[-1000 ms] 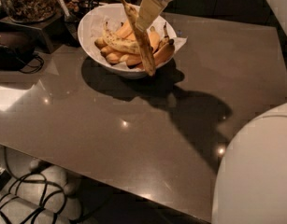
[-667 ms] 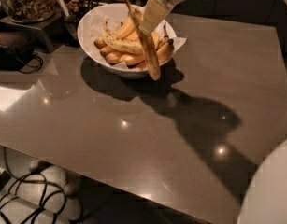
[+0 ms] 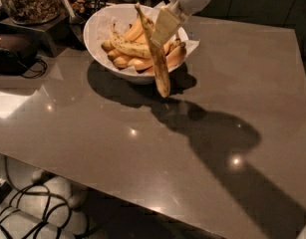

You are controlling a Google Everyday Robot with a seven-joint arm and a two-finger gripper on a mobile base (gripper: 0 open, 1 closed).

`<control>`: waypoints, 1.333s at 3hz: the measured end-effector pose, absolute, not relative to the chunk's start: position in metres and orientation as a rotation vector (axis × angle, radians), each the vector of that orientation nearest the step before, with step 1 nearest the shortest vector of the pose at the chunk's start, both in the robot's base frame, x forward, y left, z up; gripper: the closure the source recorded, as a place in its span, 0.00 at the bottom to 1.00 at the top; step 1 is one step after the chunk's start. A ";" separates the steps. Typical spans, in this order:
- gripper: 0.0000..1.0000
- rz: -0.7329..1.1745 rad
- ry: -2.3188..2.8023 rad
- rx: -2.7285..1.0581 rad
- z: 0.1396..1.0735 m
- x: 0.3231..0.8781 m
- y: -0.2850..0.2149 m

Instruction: Pick banana from white bowl

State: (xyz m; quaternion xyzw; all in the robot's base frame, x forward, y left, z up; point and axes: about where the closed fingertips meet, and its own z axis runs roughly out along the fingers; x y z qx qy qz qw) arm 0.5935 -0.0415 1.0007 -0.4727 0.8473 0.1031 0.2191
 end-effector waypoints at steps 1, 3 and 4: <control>1.00 0.282 2.337 -1.327 1.001 0.584 -0.039; 1.00 0.279 2.344 -1.350 1.003 0.522 -0.027; 1.00 0.279 2.344 -1.350 1.003 0.522 -0.027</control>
Offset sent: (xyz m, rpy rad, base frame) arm -0.0697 0.0101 -0.0021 -0.0171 0.0106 0.0287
